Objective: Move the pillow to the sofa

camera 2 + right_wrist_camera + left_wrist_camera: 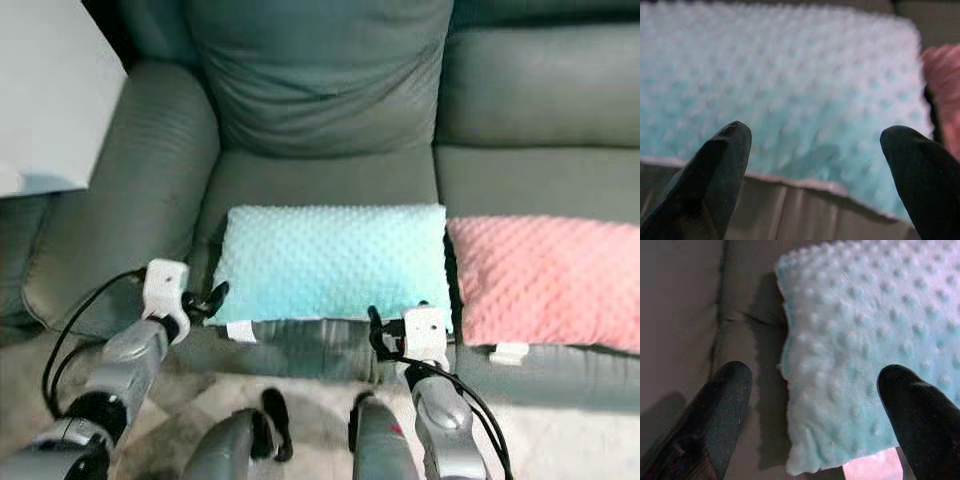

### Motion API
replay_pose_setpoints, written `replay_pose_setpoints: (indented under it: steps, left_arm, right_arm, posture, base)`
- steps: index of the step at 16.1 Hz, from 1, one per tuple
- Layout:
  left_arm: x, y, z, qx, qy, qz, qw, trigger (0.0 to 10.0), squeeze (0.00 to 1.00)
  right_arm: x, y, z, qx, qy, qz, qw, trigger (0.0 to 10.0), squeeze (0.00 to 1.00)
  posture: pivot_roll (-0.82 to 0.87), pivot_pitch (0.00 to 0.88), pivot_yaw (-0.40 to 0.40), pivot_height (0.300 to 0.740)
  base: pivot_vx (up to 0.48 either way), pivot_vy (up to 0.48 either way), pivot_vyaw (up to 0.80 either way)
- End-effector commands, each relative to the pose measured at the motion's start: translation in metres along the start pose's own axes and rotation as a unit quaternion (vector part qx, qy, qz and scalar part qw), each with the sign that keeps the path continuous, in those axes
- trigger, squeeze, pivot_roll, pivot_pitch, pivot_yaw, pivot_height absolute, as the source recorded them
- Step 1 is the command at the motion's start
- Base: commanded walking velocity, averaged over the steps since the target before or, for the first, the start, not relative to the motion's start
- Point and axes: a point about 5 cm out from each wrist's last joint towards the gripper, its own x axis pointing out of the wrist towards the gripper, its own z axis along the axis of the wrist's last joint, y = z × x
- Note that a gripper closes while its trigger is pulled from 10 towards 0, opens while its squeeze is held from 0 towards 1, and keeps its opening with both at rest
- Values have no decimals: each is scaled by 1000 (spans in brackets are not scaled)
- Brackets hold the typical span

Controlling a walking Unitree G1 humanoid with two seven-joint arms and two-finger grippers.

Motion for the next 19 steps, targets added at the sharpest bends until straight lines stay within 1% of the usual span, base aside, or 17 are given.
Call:
replay_pose_setpoints:
  steps: [1, 2, 3, 4, 5, 6, 7, 8, 9, 11, 12, 13, 14, 16, 17, 19]
  left_arm:
    - [-9, 12, -10, -9, 10, 19, 1000, 10000, 0]
    - [-16, 21, -14, -33, -3, 40, 999, 10000, 0]
    - [-18, 24, -17, -47, -5, 49, 998, 10000, 0]
    - [-23, 29, -25, -42, 3, 70, 997, 10000, 0]
    - [-25, 30, -31, -39, 13, 78, 996, 10000, 0]
    - [-27, 31, -38, -40, 29, 97, 994, 10000, 0]
    - [-29, 32, -42, -45, 38, 102, 993, 10000, 0]
    - [-33, 34, -51, -27, 63, 116, 991, 10000, 0]
    - [-41, 39, -63, -38, 92, 137, 986, 10000, 0]
    - [-49, 45, -75, -42, 123, 154, 980, 10000, 0]
    - [-57, 49, -85, -42, 149, 169, 973, 10000, 0]
    - [-62, 50, -93, -38, 169, 175, 969, 10000, 0]
    - [-66, 48, -100, -36, 191, 179, 964, 10000, 0]
    - [-71, 44, -110, -47, 217, 185, 957, 10000, 0]
    - [-75, 43, -116, -40, 232, 186, 954, 10000, 0]
    - [-82, 42, -124, -70, 245, 194, 947, 10000, 0]
  right_arm:
    - [-5, 1, -8, 4, 22, -8, 1000, 10000, 0]
    - [-6, -2, -10, 4, 29, -20, 999, 10000, 0]
    - [-3, -5, -11, 7, 33, -25, 999, 10000, 0]
    - [0, -9, -15, 8, 45, -37, 998, 10000, 0]
    - [3, -12, -19, 8, 56, -46, 997, 10000, 0]
    - [6, -15, -24, 12, 74, -53, 996, 10000, 0]
    - [7, -17, -28, 11, 84, -54, 995, 10000, 0]
    - [8, -20, -35, 11, 108, -59, 992, 10000, 0]
    - [5, -24, -45, 13, 137, -67, 988, 10000, 0]
    - [2, -26, -56, 20, 169, -74, 983, 10000, 0]
    - [-1, -27, -63, 14, 192, -71, 979, 10000, 0]
    - [-4, -28, -69, 6, 209, -67, 976, 10000, 0]
    - [-8, -28, -77, 6, 236, -65, 969, 10000, 0]
    - [-16, -28, -88, -11, 276, -64, 959, 10000, 0]
    - [-20, -28, -93, -13, 295, -66, 953, 10000, 0]
    - [-28, -28, -101, -25, 322, -64, 944, 10000, 0]
  posture:
    - [-127, 142, 116, 740]
    - [-127, 106, 110, 740]
    - [-128, 79, 103, 740]
    - [-129, 48, 94, 740]
    - [-129, 30, 88, 740]
    - [-129, 7, 82, 740]
    - [-131, 0, 80, 740]
    - [-129, 0, 72, 740]
    - [-128, 0, 68, 740]
    - [-127, 0, 61, 740]
    - [-133, 0, 53, 740]
    - [-135, 0, 50, 740]
    - [-144, 0, 46, 740]
    - [-152, 0, 42, 740]
    - [-155, 0, 42, 740]
    - [-153, 0, 34, 740]
  base:
    - [0, 0, 0]
    - [0, 0, 0]
    - [0, 0, 0]
    - [0, 0, 0]
    - [0, 0, 0]
    - [0, 0, 0]
    - [0, 0, 0]
    - [0, 0, 0]
    - [0, 0, 0]
    - [0, 0, 0]
    - [0, 0, 0]
    - [0, 0, 0]
    - [0, 0, 0]
    - [0, 0, 0]
    - [0, 0, 0]
    - [0, 0, 0]
